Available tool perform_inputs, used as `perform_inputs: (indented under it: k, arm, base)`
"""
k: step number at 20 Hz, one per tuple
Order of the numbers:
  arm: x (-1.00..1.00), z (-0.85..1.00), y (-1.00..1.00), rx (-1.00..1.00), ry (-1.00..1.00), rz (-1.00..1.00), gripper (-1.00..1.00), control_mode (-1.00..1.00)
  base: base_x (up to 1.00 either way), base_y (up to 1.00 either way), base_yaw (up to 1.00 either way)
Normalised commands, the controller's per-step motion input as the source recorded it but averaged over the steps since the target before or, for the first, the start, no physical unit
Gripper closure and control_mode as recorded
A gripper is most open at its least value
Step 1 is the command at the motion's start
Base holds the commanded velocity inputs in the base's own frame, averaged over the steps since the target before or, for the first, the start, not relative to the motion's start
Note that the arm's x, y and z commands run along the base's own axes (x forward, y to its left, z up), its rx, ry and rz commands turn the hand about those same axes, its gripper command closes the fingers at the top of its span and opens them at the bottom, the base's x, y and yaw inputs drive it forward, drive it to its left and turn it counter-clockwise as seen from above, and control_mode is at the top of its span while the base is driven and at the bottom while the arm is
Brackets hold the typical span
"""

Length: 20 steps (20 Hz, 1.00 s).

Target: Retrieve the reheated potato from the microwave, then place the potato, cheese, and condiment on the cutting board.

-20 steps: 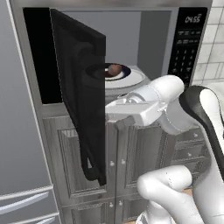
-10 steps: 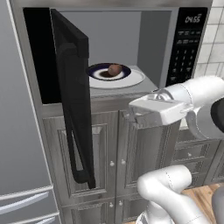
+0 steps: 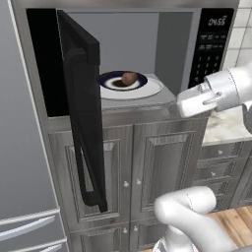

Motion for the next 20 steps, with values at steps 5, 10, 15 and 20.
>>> perform_inputs:
  k: [5, 10, 15, 20]
  arm:
    - [0.45, 0.08, -0.09, -0.37, -0.09, -0.44, -1.0, -1.0]
    - [0.51, 0.0, -0.2, -0.28, -0.09, -0.41, -1.0, -1.0]
    - [0.54, -0.24, -0.22, -0.23, -0.1, -0.4, -1.0, -1.0]
    - [0.77, -0.28, -0.21, -0.04, -0.01, -0.36, -1.0, -1.0]
  base:
    - [0.0, 0.0, 0.0]
    - [0.0, 0.0, 0.0]
    - [0.0, 0.0, 0.0]
    - [0.0, 0.0, 0.0]
